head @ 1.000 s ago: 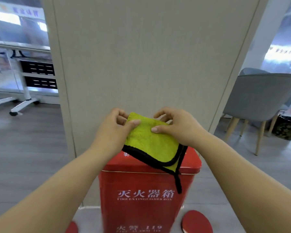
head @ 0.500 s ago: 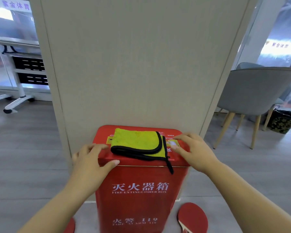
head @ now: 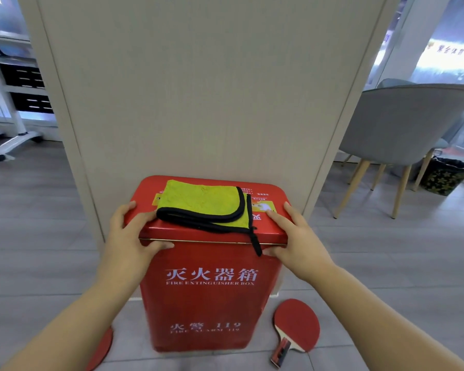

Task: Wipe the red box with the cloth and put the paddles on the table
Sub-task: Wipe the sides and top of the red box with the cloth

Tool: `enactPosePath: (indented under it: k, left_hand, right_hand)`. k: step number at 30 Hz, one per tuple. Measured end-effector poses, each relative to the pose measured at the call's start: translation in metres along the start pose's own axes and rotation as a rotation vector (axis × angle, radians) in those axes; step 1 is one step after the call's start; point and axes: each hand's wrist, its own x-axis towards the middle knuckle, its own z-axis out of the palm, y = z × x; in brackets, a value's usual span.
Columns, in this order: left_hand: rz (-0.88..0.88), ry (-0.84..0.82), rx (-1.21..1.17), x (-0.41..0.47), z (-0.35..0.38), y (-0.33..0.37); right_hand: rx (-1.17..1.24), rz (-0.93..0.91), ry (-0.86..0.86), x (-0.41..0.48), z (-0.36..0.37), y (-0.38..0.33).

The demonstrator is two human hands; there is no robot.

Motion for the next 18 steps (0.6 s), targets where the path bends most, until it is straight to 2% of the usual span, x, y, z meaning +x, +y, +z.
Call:
enactPosePath:
  k: [9,14,18]
  left_hand:
    - [0.071,-0.076,-0.022,0.012,-0.018,-0.012]
    - [0.075,-0.068,0.054,0.006,-0.018,-0.012]
    - [0.108,-0.003,0.173,-0.015,-0.015,0.001]
  right_hand:
    - [-0.071,0.077,0.035,-0.061,0.009,-0.03]
    - [-0.119,-0.029,0.046,-0.068,-0.005,-0.021]
    - [-0.032,-0.113,0.056,-0.062,-0.023,-0.001]
